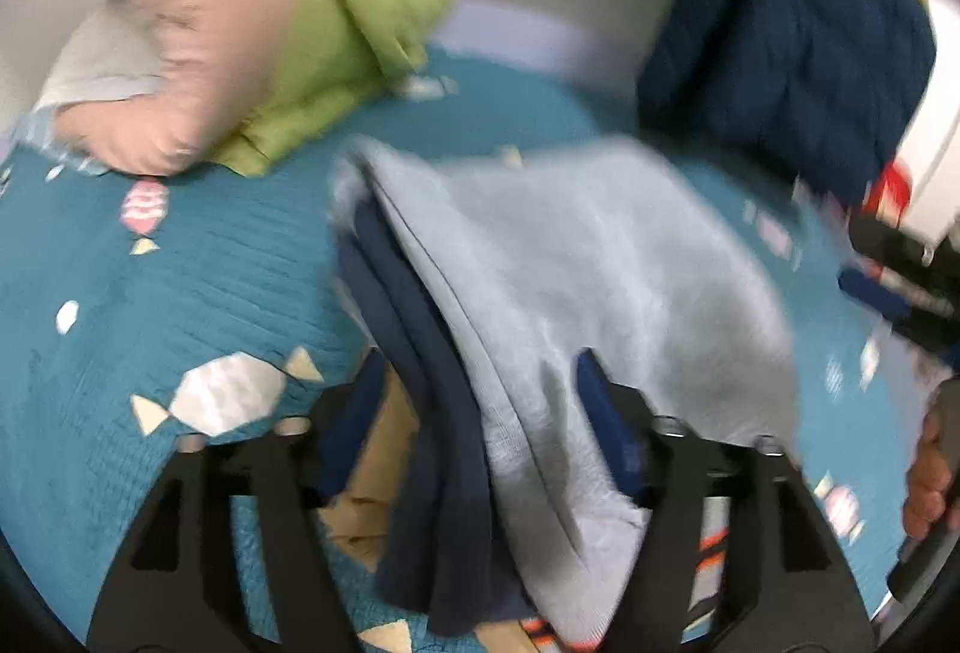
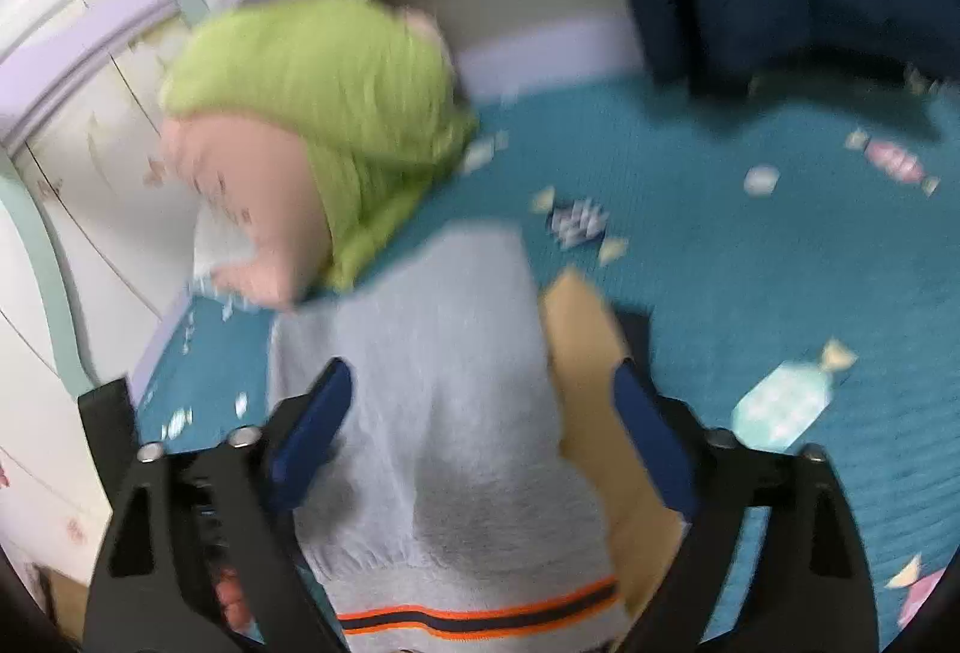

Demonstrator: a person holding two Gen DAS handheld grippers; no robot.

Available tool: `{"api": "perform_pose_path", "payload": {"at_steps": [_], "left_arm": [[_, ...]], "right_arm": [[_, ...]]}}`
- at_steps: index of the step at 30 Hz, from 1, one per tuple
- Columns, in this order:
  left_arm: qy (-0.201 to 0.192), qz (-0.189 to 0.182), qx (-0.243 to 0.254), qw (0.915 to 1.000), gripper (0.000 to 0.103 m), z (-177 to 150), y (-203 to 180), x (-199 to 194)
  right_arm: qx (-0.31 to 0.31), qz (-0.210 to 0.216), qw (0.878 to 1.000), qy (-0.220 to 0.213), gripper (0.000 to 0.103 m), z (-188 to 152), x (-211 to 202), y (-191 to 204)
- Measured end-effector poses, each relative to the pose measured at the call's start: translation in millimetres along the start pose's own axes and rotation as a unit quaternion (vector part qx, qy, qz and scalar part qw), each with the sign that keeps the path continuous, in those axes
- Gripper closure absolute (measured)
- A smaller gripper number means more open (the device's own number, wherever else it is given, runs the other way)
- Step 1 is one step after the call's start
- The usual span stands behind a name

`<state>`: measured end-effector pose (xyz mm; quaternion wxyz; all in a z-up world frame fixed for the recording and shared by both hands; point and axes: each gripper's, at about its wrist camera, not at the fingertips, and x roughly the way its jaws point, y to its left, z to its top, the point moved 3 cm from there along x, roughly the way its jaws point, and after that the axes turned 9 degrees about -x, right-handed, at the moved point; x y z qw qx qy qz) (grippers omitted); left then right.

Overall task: Fold large clothes
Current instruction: 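Lift the grey bundle with both grippers and carry it toward the pillow, then lower the grey bundle onto the tan jacket with both grippers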

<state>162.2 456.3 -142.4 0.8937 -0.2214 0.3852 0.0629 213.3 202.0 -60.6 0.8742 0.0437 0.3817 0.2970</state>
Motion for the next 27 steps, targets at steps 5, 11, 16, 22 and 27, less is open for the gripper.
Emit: {"api": "perform_pose_path", "payload": {"at_steps": [5,11,16,22,27], "left_arm": [[-0.061,-0.034,-0.011,0.9975,0.026,8,-2,-53],[-0.063,-0.01,0.029,0.9976,0.025,1,-30,-57],[0.012,0.014,-0.022,0.9996,0.05,-19,-19,-9],[0.06,0.001,-0.068,0.9959,0.042,-46,1,1],[0.048,-0.011,-0.095,0.9943,0.015,-40,16,-13]], "right_arm": [[-0.054,-0.017,0.998,-0.017,0.015,13,-16,22],[-0.081,0.022,0.996,0.027,0.082,-2,19,50],[-0.053,-0.015,0.994,0.09,0.085,-25,65,36],[0.026,0.017,0.997,0.075,0.068,-19,48,-4],[0.031,0.02,0.993,0.113,0.04,-5,64,-25]]}}
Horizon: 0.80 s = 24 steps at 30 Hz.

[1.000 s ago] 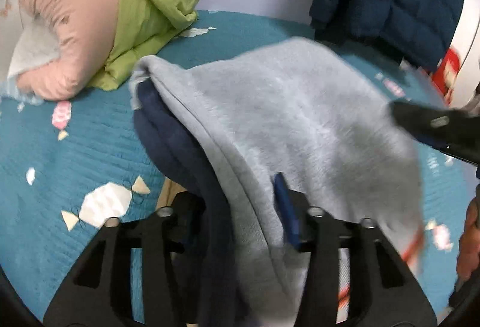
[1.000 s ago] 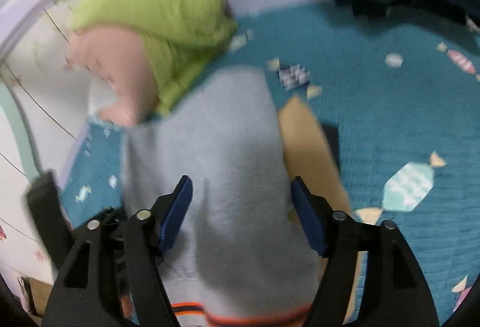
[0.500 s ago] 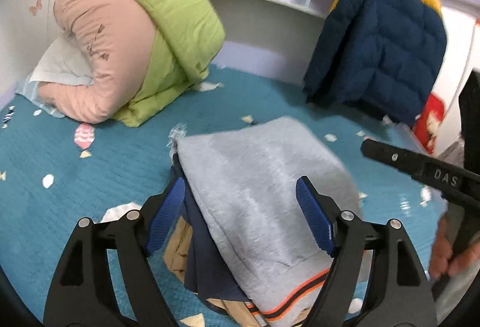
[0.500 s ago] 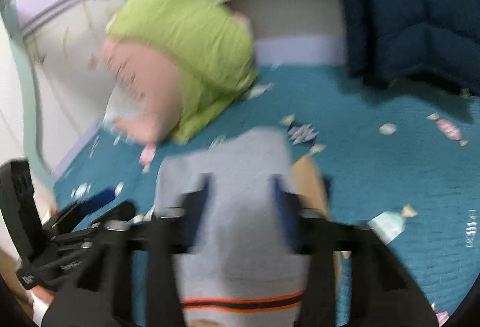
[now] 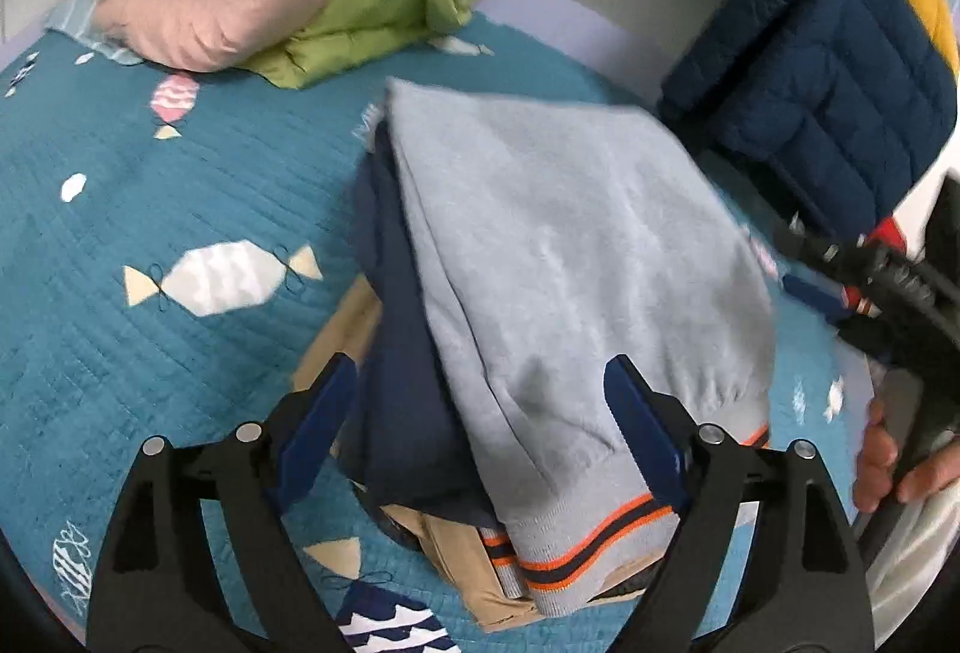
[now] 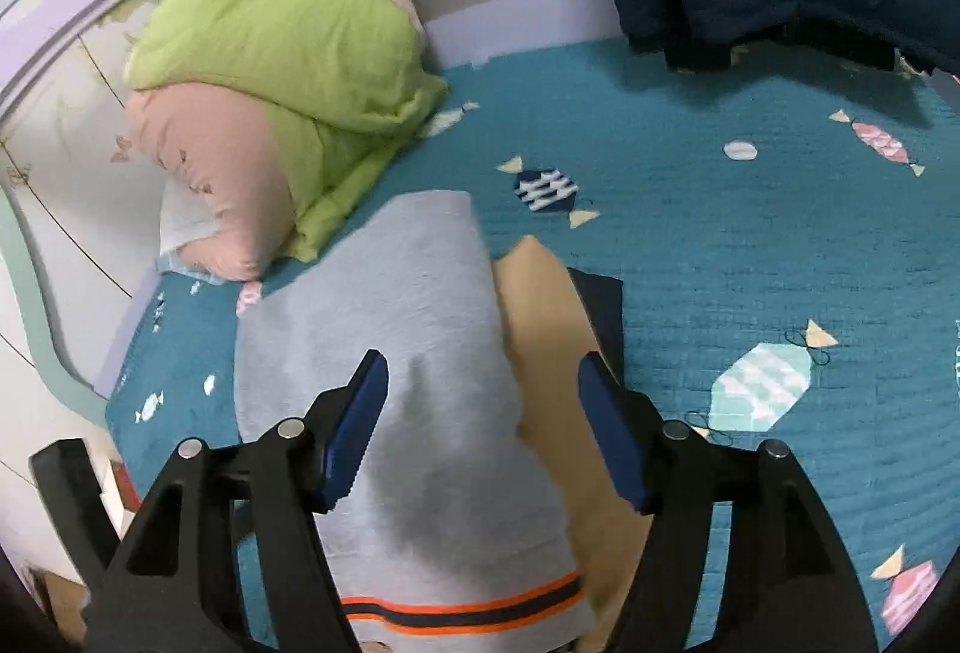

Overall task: Fold large clothes
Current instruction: 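Lower the grey bundle onto the tan jacket with both grippers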

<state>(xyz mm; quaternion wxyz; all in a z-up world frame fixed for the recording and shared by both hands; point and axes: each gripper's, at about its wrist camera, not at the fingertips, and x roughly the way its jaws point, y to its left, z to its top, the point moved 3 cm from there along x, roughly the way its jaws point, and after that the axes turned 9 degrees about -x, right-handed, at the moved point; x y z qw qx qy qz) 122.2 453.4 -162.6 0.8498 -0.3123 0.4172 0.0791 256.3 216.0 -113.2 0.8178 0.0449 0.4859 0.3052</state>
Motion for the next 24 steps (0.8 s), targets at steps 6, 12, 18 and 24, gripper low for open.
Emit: {"api": "perform_pose_path", "payload": {"at_steps": [6,12,18,24], "left_arm": [[0.087,-0.056,-0.118,0.9876,0.012,14,42,47],[0.119,-0.132,-0.163,0.9706,0.067,9,54,69],[0.088,-0.091,-0.033,0.9914,0.081,28,16,32],[0.064,-0.082,0.062,0.9927,0.084,64,-28,-1]], "right_arm": [[0.031,0.059,0.994,0.082,0.038,-4,50,-6],[0.083,0.063,0.993,0.053,0.058,-11,42,-7],[0.164,0.126,0.978,0.012,0.068,-15,-9,3],[0.214,0.153,0.965,-0.011,0.069,-41,-40,2]]}}
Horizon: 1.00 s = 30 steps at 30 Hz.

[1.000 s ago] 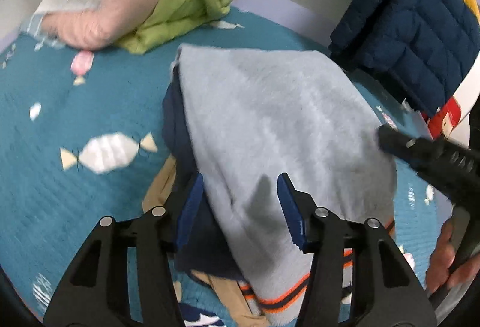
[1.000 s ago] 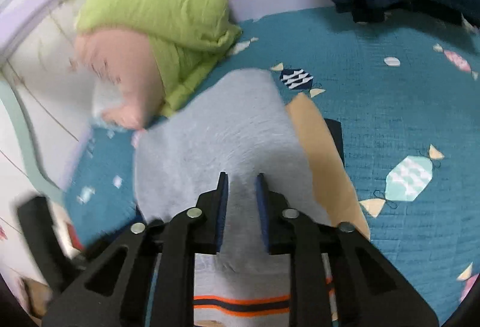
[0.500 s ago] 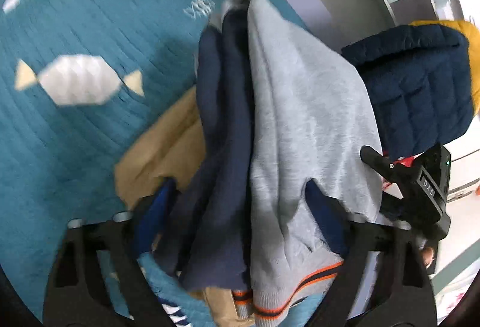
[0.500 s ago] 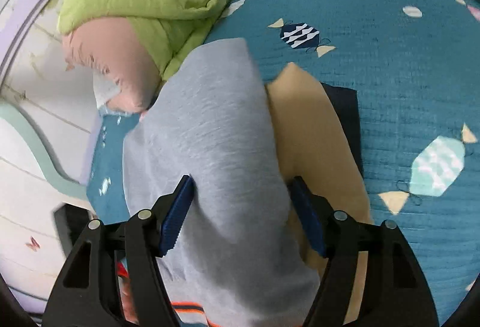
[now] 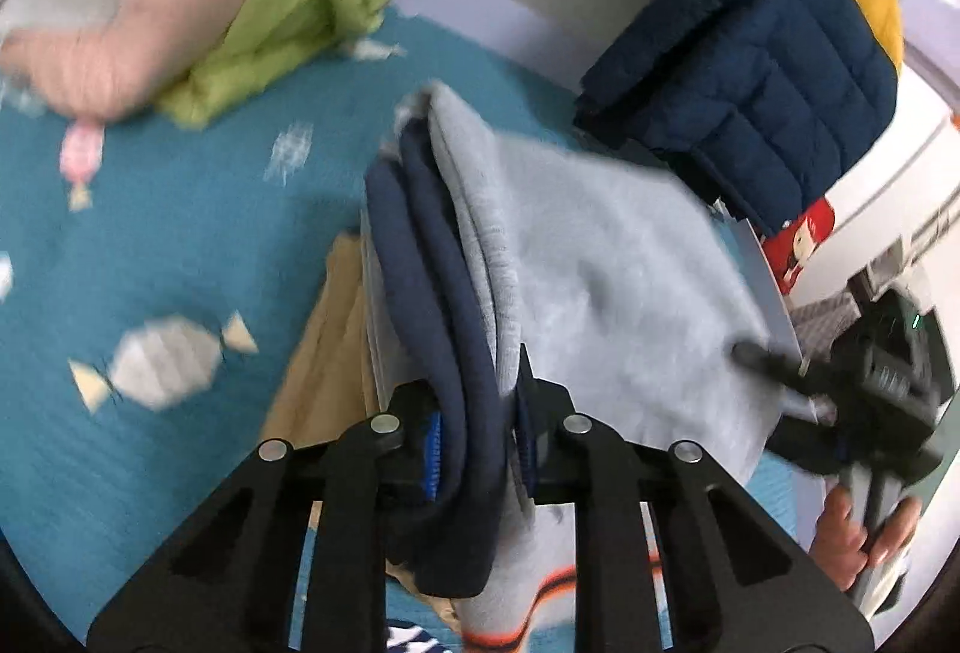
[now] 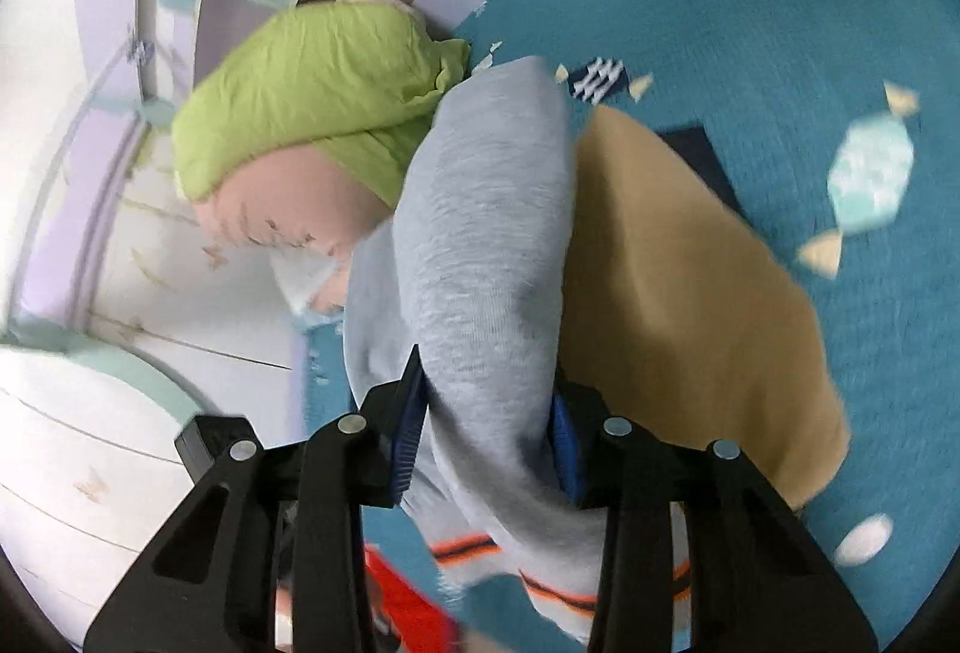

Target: Fold large clothes

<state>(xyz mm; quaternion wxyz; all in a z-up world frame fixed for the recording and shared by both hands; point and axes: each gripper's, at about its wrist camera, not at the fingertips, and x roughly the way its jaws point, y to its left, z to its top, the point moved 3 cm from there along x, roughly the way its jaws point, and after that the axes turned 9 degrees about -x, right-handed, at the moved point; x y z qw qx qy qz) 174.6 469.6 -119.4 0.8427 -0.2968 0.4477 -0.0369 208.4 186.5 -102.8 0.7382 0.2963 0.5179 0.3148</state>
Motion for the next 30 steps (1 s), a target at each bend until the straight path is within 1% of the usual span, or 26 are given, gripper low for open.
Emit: {"api": "perform_pose_path", "payload": {"at_steps": [2,3,5,6,7,8,9,10,11,12,14,15,16,18,19,20,21,22,23,24,25,26,27,28,29,30], "left_arm": [[0.021,0.007,0.016,0.9996,0.084,5,-1,4],[0.041,0.017,0.01,0.999,0.084,3,2,14],[0.082,0.036,0.007,0.996,0.082,-10,12,41],[0.093,0.051,0.013,0.9943,0.081,-24,18,55],[0.086,0.064,0.02,0.994,0.076,-35,22,63],[0.07,0.07,0.026,0.9947,0.072,-41,25,64],[0.058,0.076,0.029,0.995,0.067,-44,27,62],[0.049,0.084,0.027,0.9949,0.05,-43,31,58],[0.039,0.104,0.021,0.9936,0.041,-39,37,52],[0.026,0.114,0.021,0.9929,0.041,-36,38,44],[-0.001,0.118,0.03,0.9926,0.041,-32,33,22],[-0.016,0.127,0.038,0.9911,0.041,-31,29,13],[-0.039,0.138,0.047,0.9885,0.041,-30,22,3],[-0.073,0.136,0.057,0.9863,0.041,-28,5,-9],[-0.077,0.119,0.056,0.9883,0.041,-30,-3,-11],[-0.074,0.103,0.054,0.9905,0.041,-32,-9,-11],[-0.064,0.08,0.048,0.9936,0.041,-37,-14,-5],[-0.05,0.071,0.04,0.9954,0.041,-44,-16,5],[-0.032,0.074,0.038,0.996,0.041,-52,-16,21],[-0.017,0.081,0.039,0.9958,0.041,-57,-16,35],[-0.004,0.102,0.041,0.9939,0.043,-66,-11,55],[0.001,0.124,0.042,0.9914,0.046,-73,-4,73],[-0.006,0.128,0.049,0.9906,0.046,-78,-3,82],[-0.013,0.134,0.054,0.9894,0.046,-81,-2,86],[-0.013,0.136,0.051,0.9894,0.046,-81,-1,85],[-0.014,0.133,0.045,0.99,0.046,-81,-2,81]], "right_arm": [[-0.058,-0.051,0.997,-0.019,0.069,2,3,-6],[-0.073,-0.076,0.994,-0.018,0.068,5,13,-19],[-0.037,-0.097,0.995,-0.002,0.067,8,26,-48],[-0.024,-0.094,0.995,0.003,0.065,7,28,-56],[-0.022,-0.085,0.996,0.008,0.063,5,28,-60],[-0.038,-0.085,0.996,0.011,0.053,2,27,-56],[-0.058,-0.089,0.994,0.013,0.048,2,25,-51],[-0.079,-0.103,0.991,0.013,0.046,2,19,-44],[-0.089,-0.114,0.99,0.006,0.046,3,11,-38],[-0.095,-0.115,0.989,-0.007,0.046,3,1,-34],[-0.123,-0.111,0.985,-0.05,0.045,9,-18,-18],[-0.148,-0.118,0.98,-0.067,0.045,9,-25,-5],[-0.187,-0.129,0.97,-0.084,0.045,8,-30,11],[-0.232,-0.141,0.958,-0.091,0.046,3,-26,30],[-0.244,-0.149,0.954,-0.093,0.048,1,-24,32],[-0.255,-0.155,0.95,-0.093,0.059,-2,-18,35],[-0.262,-0.152,0.949,-0.086,0.064,-5,-9,37],[-0.266,-0.143,0.951,-0.064,0.068,-11,5,34],[-0.266,-0.151,0.951,-0.046,0.071,-17,19,25],[-0.268,-0.171,0.947,-0.035,0.078,-21,33,15],[-0.288,-0.195,0.937,-0.035,0.08,-26,46,5],[-0.311,-0.215,0.925,-0.038,0.086,-29,54,-2],[-0.324,-0.225,0.918,-0.042,0.097,-32,55,-9],[-0.318,-0.212,0.923,-0.041,0.1,-33,50,-13],[-0.291,-0.19,0.937,-0.032,0.103,-31,42,-18],[-0.274,-0.178,0.945,-0.027,0.103,-30,38,-21]]}}
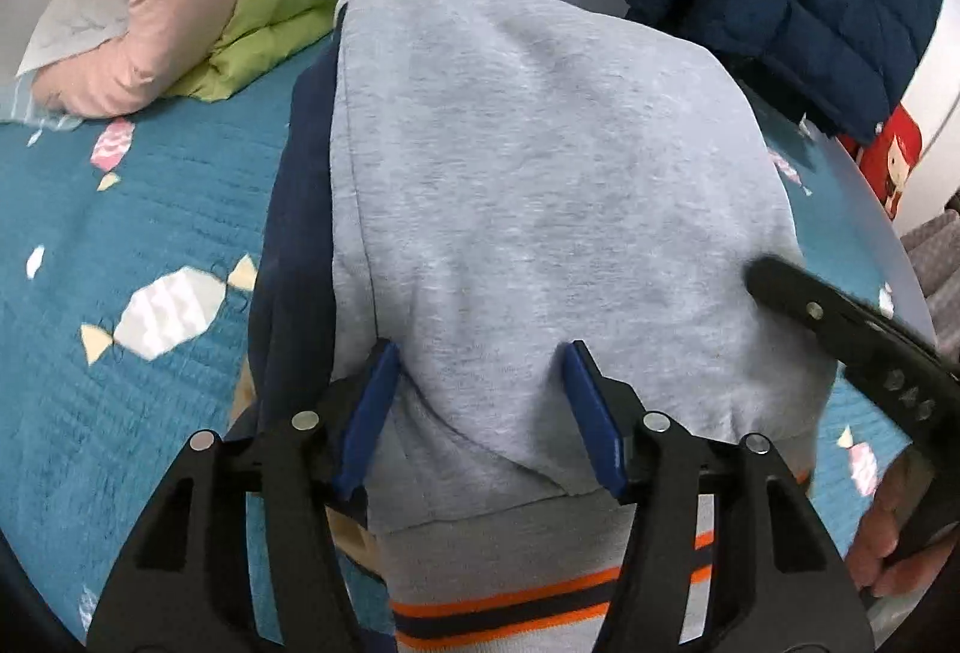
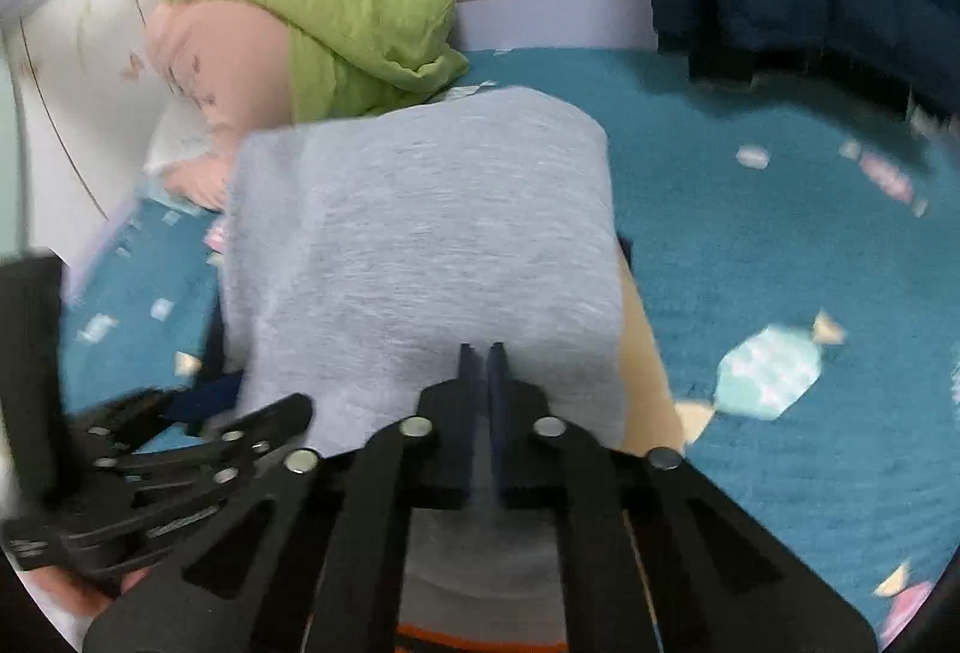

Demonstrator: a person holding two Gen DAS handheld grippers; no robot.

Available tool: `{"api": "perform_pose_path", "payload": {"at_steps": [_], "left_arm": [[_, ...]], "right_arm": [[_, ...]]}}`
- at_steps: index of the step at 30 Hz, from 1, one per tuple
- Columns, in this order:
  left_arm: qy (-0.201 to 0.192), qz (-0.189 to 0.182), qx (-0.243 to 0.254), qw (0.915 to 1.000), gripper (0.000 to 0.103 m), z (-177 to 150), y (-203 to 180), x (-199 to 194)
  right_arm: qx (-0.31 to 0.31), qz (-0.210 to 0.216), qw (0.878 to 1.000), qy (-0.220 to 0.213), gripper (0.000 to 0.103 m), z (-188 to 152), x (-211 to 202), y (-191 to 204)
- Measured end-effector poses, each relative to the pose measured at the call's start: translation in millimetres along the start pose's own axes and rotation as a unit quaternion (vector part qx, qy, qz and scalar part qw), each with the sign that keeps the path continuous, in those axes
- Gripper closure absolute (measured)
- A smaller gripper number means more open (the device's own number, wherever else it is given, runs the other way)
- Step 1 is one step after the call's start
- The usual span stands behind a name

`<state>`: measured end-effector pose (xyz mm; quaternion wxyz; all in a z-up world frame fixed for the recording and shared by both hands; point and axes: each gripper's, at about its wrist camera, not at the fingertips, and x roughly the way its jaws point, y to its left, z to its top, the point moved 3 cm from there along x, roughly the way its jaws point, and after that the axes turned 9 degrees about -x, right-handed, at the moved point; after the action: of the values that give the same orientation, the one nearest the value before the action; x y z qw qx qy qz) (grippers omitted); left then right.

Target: Fold large clothes

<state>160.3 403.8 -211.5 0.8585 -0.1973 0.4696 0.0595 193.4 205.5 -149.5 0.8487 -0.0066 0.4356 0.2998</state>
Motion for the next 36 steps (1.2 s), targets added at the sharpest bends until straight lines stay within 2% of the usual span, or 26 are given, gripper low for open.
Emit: {"api": "perform_pose_path", "payload": {"at_steps": [1,4,7,8,12,15,16,18,21,24,26,27,28,29,31,32,34,36], "left_arm": [[-0.003,0.001,0.003,1.0,0.047,1,0,-5],[-0.009,0.021,0.024,0.9994,0.047,-3,-5,-14],[-0.019,0.063,0.065,0.9957,0.048,-12,-22,-23],[-0.024,0.068,0.072,0.9948,0.048,-14,-27,-30],[-0.03,0.036,0.064,0.9969,0.048,-20,-45,-42],[-0.025,0.051,0.07,0.9959,0.05,-31,-49,-35],[-0.021,0.052,0.067,0.9962,0.05,-34,-48,-31],[-0.014,0.049,0.068,0.9964,0.051,-44,-46,-27],[-0.017,0.041,0.05,0.9977,0.052,-58,-38,-28],[-0.018,0.036,0.044,0.9982,0.053,-69,-34,-33],[-0.017,0.036,0.044,0.9982,0.058,-74,-33,-38],[-0.015,0.03,0.046,0.9984,0.069,-74,-32,-43],[-0.015,0.027,0.049,0.9984,0.084,-74,-33,-49],[-0.017,0.022,0.051,0.9983,0.09,-71,-33,-55],[-0.037,0.0,0.054,0.9979,0.093,-56,-29,-64],[-0.048,0.002,0.053,0.9974,0.093,-45,-27,-64],[-0.061,0.009,0.047,0.997,0.093,-23,-21,-57],[-0.066,-0.009,0.022,0.9975,0.093,-3,-14,-48]], "right_arm": [[0.013,0.011,1.0,0.008,0.103,-1,-5,-6],[-0.02,-0.005,1.0,0.017,0.103,-11,-15,-3],[-0.018,-0.026,0.999,0.031,0.103,-7,-20,6],[-0.026,-0.023,0.999,0.029,0.097,-2,-24,13],[-0.029,0.024,0.999,0.023,0.097,6,-30,28],[-0.023,0.027,0.997,0.061,0.097,-10,-11,26],[-0.011,0.04,0.997,0.068,0.097,-22,-8,22],[-0.004,0.046,0.997,0.066,0.102,-36,-11,17],[0.023,0.065,0.994,0.082,0.103,-53,-17,7],[0.007,0.064,0.993,0.095,0.103,-63,-24,12],[-0.009,0.062,0.991,0.118,0.103,-65,-30,21],[-0.013,0.065,0.99,0.122,0.102,-63,-34,23],[-0.022,0.068,0.991,0.116,0.099,-56,-41,28],[-0.029,0.067,0.992,0.102,0.097,-49,-46,30],[-0.037,0.059,0.996,0.061,0.097,-25,-54,33],[-0.039,0.055,0.997,0.041,0.097,-11,-54,34],[-0.045,0.056,0.997,0.017,0.097,14,-44,40],[-0.052,0.061,0.997,0.009,0.097,32,-26,45]]}}
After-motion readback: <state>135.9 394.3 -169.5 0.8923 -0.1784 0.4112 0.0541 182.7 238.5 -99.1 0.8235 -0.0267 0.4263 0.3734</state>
